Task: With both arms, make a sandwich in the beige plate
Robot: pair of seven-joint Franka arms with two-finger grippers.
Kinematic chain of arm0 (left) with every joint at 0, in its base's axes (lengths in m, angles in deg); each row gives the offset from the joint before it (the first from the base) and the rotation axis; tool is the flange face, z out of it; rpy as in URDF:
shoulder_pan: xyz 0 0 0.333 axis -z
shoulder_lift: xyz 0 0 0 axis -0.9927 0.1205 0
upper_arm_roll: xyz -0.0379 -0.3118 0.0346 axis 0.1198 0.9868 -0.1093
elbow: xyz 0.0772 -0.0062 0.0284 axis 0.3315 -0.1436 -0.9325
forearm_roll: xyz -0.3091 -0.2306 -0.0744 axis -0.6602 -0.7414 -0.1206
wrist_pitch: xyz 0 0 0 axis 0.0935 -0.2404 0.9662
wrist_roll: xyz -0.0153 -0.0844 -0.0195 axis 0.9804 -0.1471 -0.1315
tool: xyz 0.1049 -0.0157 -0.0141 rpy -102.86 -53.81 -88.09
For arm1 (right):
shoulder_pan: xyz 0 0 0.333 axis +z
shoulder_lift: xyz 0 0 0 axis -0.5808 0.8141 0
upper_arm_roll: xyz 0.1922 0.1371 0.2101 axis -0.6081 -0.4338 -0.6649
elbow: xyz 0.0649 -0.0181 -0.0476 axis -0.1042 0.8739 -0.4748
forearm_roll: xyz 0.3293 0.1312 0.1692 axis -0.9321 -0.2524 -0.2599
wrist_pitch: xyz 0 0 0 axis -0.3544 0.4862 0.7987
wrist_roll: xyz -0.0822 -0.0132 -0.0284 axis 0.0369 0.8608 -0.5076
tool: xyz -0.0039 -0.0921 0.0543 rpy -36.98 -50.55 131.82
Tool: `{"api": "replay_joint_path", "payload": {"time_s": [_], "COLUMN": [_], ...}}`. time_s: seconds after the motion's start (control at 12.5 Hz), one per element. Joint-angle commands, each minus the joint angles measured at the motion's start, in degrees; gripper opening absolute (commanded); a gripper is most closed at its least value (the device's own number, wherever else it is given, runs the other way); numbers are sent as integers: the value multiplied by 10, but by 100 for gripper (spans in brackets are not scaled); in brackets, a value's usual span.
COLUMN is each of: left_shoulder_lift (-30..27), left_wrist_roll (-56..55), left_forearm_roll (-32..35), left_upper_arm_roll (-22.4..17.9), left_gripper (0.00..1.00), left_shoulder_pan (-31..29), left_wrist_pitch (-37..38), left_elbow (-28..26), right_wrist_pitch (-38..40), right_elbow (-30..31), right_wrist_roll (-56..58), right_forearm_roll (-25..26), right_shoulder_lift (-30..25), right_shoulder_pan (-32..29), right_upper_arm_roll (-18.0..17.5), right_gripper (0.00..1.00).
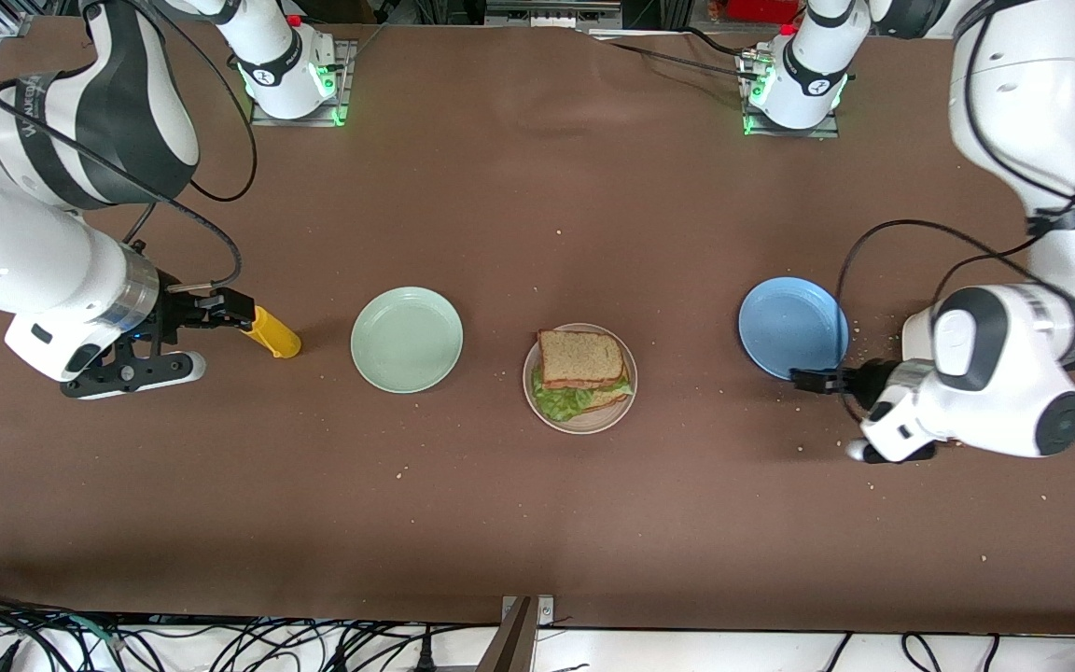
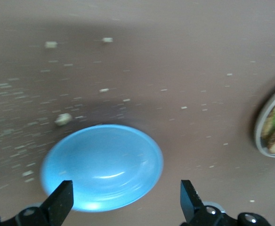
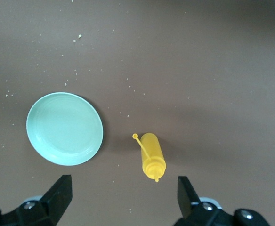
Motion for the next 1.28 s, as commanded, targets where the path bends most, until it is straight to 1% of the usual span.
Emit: {"api": "replay_joint_path", "payload": {"time_s": [0.0,0.16,0.24,0.32,0.64,0.72,0.8,0.88,0.96,1.04,1.12,1.2], "left_shoulder_lift": [-61,-91,-98,-110,-154,-162,-205,-239,-242,-254,-271,-305], "left_wrist_roll": [-7,-8,-9,-8,-8,-8,-16,-14,-17,-20,-20,-20], "left_forearm_roll": [82,112,116,117,121,139,195,219,219,218,217,215], "left_upper_arm_roll": [6,4,2,2,3,8,30,49,50,52,53,53], "left_gripper": [100,100,100,100,100,100,100,100,100,100,100,100], "left_shoulder_pan": [-31,-37,-37,-37,-35,-28,-23,-33,-30,-30,-29,-22], "left_wrist_pitch": [32,52,68,82,110,120,90,63,70,72,69,68], "left_elbow": [-7,-7,-6,-6,-5,-5,-38,-83,-78,-84,-105,-140], "right_wrist_pitch": [-62,-65,-62,-59,-56,-56,-56,-56,-56,-56,-56,-56], "right_elbow": [110,116,116,116,115,115,115,116,116,115,115,115], "right_wrist_roll": [-1,-1,-2,-7,-18,-18,-18,-18,-18,-18,-18,-18], "right_forearm_roll": [24,36,62,73,72,72,72,72,72,72,72,72], "right_shoulder_lift": [-71,-74,-76,-77,-77,-77,-77,-77,-77,-77,-77,-77], "right_shoulder_pan": [-61,-110,-118,-117,-116,-116,-116,-116,-116,-116,-116,-116], "right_upper_arm_roll": [-68,-117,-133,-133,-133,-133,-133,-132,-133,-132,-132,-133], "right_gripper": [99,99,99,99,99,99,99,99,99,99,99,99]}}
